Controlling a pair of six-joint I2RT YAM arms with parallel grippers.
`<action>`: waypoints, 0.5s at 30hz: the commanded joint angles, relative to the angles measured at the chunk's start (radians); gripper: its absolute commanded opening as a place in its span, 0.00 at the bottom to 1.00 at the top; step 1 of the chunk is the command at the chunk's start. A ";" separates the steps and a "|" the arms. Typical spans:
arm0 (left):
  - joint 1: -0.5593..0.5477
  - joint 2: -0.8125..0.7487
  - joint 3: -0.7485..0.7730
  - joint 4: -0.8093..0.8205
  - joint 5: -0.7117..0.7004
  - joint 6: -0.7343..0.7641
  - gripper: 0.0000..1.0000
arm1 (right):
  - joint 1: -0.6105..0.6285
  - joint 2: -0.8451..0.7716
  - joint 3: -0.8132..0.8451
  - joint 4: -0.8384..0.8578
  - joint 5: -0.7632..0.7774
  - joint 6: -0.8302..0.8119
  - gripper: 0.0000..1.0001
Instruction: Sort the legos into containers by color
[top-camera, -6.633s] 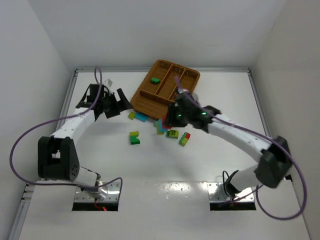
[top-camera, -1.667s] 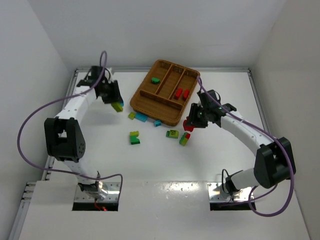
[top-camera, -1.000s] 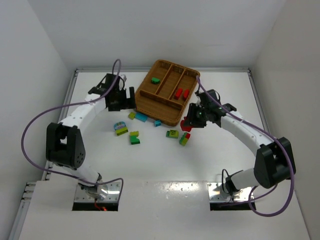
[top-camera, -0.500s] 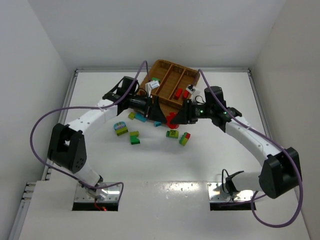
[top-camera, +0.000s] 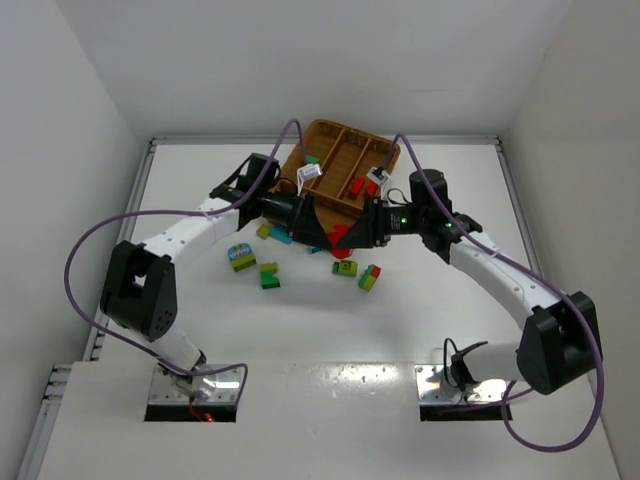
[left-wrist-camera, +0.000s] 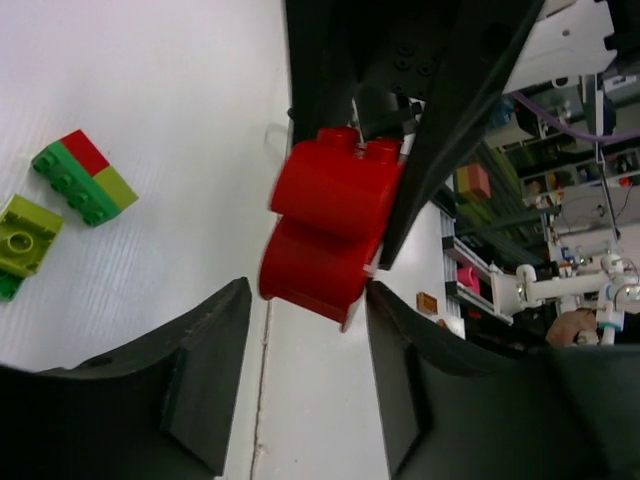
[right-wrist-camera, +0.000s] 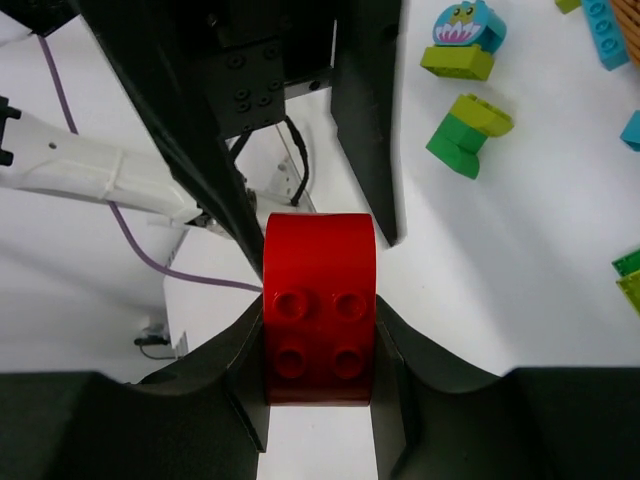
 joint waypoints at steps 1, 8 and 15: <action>-0.011 0.004 0.022 0.037 0.080 0.035 0.53 | 0.004 0.016 0.016 0.044 0.000 0.004 0.15; 0.021 0.048 0.000 0.037 0.015 0.008 0.06 | -0.005 0.071 -0.005 -0.020 0.156 0.021 0.16; 0.074 0.125 -0.062 0.037 -0.069 -0.035 0.00 | -0.005 0.171 -0.005 0.015 0.194 0.081 0.16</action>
